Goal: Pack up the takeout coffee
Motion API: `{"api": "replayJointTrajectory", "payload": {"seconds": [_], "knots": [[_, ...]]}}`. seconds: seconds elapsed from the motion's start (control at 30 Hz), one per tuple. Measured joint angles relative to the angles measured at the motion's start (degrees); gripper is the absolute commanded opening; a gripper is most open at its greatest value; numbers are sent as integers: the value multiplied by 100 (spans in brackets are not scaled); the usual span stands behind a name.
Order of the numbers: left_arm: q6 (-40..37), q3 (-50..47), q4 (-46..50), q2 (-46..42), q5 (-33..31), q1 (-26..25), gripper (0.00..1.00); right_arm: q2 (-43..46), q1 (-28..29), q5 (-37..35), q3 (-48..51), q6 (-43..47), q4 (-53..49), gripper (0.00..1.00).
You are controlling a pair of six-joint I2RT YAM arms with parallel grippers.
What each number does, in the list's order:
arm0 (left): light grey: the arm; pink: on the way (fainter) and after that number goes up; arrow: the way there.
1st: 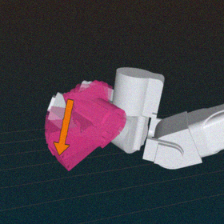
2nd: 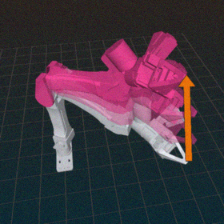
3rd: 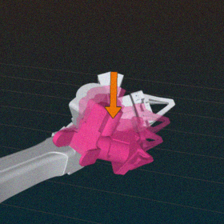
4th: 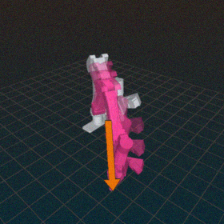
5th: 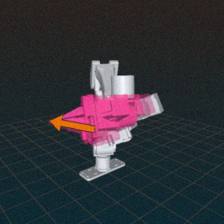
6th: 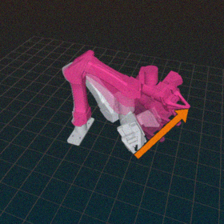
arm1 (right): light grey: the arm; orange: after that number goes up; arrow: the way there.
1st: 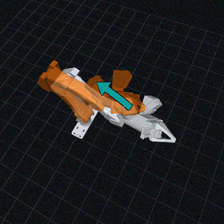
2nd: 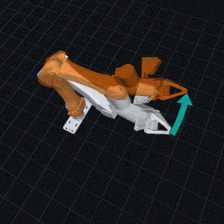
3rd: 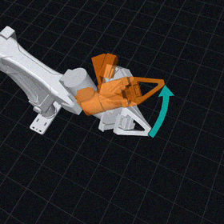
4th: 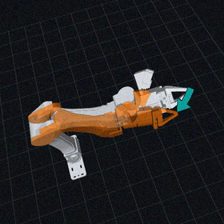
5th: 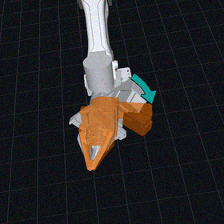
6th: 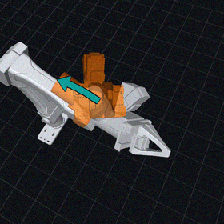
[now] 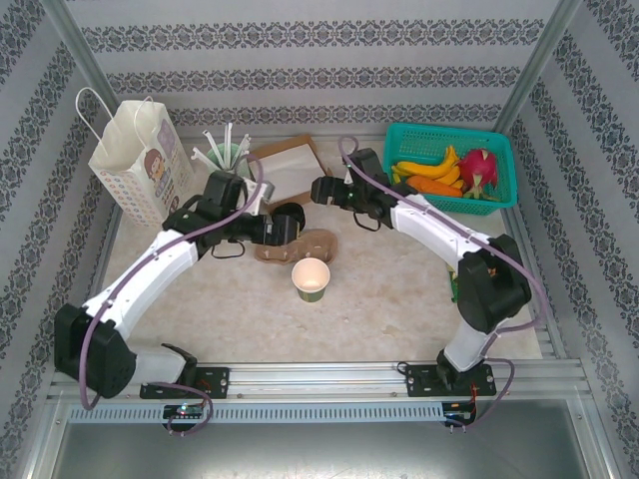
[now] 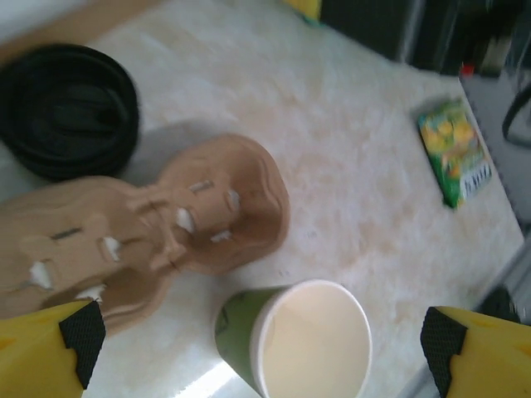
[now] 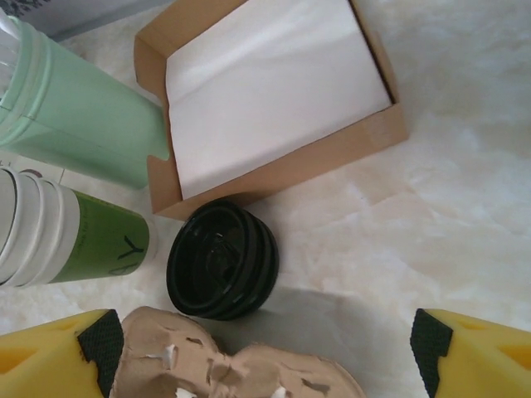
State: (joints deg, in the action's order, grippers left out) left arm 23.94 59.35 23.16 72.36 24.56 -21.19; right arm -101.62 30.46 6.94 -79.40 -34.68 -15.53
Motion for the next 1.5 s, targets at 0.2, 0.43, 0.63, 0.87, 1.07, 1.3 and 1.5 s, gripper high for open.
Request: {"api": "replayJointTrajectory", "payload": {"seconds": [0.2, 0.43, 0.63, 0.87, 1.07, 1.3, 1.5], "knots": [[1325, -1067, -1818, -590, -1241, 24, 100, -874, 197, -9, -953, 15, -660, 63], [2138, -1650, -2430, -951, -2236, 179, 100, -1722, 358, -107, -2061, 221, -1648, 57], [2365, -1681, -2269, -970, -2868, 247, 100, -2267, 496, -308, -2844, 511, -2413, 53], [2479, -1681, -1843, -981, -3499, 256, 100, -2833, 584, -330, -3547, 686, -2957, 53], [2476, -1681, -1478, -1023, -3963, 256, 100, -3191, 656, -431, -3971, 809, -3191, 53], [2127, -1552, -1141, -1016, -3991, 256, 100, -3230, 682, -592, -4074, 857, -3314, 46], [2107, -1438, -863, -1027, -4201, 256, 100, -3263, 684, -643, -4164, 927, -3311, 43]]}}
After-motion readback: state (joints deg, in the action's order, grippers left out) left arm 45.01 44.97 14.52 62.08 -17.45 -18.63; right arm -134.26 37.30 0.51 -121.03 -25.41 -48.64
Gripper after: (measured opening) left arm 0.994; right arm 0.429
